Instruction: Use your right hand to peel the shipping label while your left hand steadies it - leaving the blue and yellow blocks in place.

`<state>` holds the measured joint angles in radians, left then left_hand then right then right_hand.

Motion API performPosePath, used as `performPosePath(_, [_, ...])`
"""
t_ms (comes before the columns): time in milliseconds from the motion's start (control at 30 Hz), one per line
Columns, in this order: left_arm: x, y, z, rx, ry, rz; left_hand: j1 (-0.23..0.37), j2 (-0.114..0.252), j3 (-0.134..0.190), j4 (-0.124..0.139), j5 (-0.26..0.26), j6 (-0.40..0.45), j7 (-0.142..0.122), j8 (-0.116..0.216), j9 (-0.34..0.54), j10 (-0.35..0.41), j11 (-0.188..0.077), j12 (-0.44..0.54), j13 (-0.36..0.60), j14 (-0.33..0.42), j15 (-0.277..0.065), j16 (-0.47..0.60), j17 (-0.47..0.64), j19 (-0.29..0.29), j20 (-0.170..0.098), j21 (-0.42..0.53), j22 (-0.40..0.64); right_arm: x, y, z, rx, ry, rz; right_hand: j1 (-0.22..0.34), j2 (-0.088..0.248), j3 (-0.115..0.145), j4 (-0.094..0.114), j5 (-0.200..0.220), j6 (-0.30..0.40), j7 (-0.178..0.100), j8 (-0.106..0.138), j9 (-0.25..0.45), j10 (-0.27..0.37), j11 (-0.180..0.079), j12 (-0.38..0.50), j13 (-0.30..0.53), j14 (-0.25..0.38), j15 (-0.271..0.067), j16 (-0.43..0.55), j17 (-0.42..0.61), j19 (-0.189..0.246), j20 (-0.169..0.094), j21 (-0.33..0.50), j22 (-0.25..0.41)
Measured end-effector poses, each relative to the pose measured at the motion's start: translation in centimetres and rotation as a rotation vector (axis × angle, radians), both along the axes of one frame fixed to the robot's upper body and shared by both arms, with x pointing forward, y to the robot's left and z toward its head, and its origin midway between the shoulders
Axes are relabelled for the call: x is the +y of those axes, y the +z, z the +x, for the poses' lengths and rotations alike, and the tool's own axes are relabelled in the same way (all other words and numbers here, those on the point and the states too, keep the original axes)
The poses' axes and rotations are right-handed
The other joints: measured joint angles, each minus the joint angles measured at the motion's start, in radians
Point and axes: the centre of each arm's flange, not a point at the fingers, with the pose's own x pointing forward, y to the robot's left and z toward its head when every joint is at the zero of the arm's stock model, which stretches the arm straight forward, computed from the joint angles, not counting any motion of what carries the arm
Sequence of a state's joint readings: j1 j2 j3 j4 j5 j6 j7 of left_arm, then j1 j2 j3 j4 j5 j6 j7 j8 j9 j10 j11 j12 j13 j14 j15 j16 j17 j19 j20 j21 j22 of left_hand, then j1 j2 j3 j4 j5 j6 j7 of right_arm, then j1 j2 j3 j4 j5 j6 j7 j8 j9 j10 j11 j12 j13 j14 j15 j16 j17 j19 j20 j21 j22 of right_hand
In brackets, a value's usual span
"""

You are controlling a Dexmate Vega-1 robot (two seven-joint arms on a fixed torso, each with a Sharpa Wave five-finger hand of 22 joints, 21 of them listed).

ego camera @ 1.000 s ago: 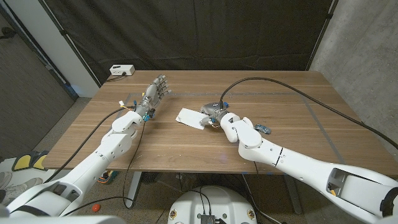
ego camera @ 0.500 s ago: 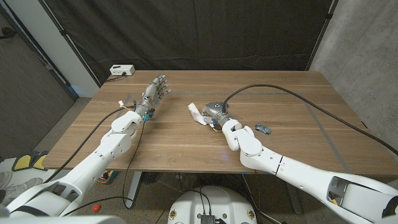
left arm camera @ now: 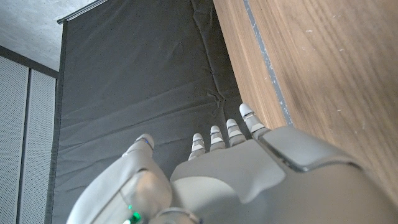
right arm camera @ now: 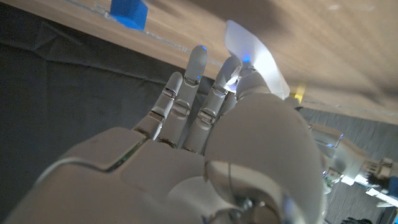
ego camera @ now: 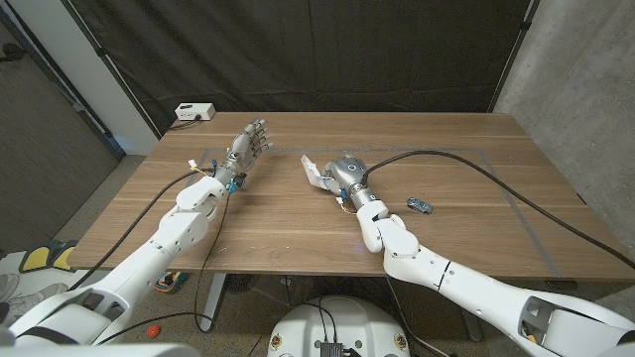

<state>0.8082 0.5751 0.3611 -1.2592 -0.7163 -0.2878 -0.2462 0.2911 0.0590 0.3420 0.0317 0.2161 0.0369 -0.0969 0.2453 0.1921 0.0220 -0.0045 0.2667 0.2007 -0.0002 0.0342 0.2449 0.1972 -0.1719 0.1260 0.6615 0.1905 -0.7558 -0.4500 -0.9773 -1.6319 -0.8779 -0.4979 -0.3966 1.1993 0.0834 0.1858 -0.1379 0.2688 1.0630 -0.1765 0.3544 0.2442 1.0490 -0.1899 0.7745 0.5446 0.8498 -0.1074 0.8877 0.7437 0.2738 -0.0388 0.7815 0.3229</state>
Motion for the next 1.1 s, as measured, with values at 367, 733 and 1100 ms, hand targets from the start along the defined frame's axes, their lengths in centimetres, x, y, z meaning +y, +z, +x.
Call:
performPosePath(367, [-0.7, 0.9, -0.9, -0.002, 0.011, 0.147, 0.153, -0.081, 0.013, -0.124, -0.015, 0.15, 0.005, 0.047, 0.02, 0.184, -0.035, 0.093, 0.046, 0.183, -0.057, 0.048, 0.042, 0.085, 0.022, 0.039, 0.017, -0.8, 0.6, 0.1, -0.154, -0.063, 0.145, 0.003, 0.003, -0.004, 0.004, -0.011, 0.0, 0.0, 0.0, 0.003, 0.012, -0.006, 0.007, 0.007, 0.002, -0.003, 0.011, 0.021, -0.009, -0.002, 0.027, 0.009])
performPosePath(733, [-1.7, 2.7, -2.4, -0.057, 0.007, 0.31, 0.271, -0.146, -0.004, -0.177, 0.017, 0.223, -0.023, 0.096, 0.055, 0.081, -0.025, 0.112, 0.113, 0.094, -0.016, 0.028, 0.109, -0.002, 0.068, 0.021, 0.043, -0.4, 0.9, 0.6, -0.249, -0.114, 0.172, 0.003, 0.003, -0.012, -0.004, -0.018, 0.017, 0.009, 0.002, 0.004, 0.041, 0.001, 0.014, 0.007, -0.005, 0.0, 0.026, 0.05, -0.011, 0.0, 0.061, 0.023])
performPosePath(1100, [-2.7, 3.5, -4.0, -0.115, 0.049, 0.405, 0.359, -0.149, -0.021, -0.176, 0.04, 0.155, 0.015, 0.128, 0.129, -0.086, 0.008, 0.132, 0.215, -0.061, 0.032, -0.005, 0.197, -0.005, 0.072, 0.016, 0.105, 0.4, 1.3, 1.5, -0.275, -0.181, 0.154, 0.015, 0.001, -0.015, -0.007, -0.026, 0.026, 0.014, 0.006, -0.007, 0.055, -0.002, 0.019, -0.001, -0.005, 0.0, 0.031, 0.074, -0.038, -0.002, 0.081, 0.032])
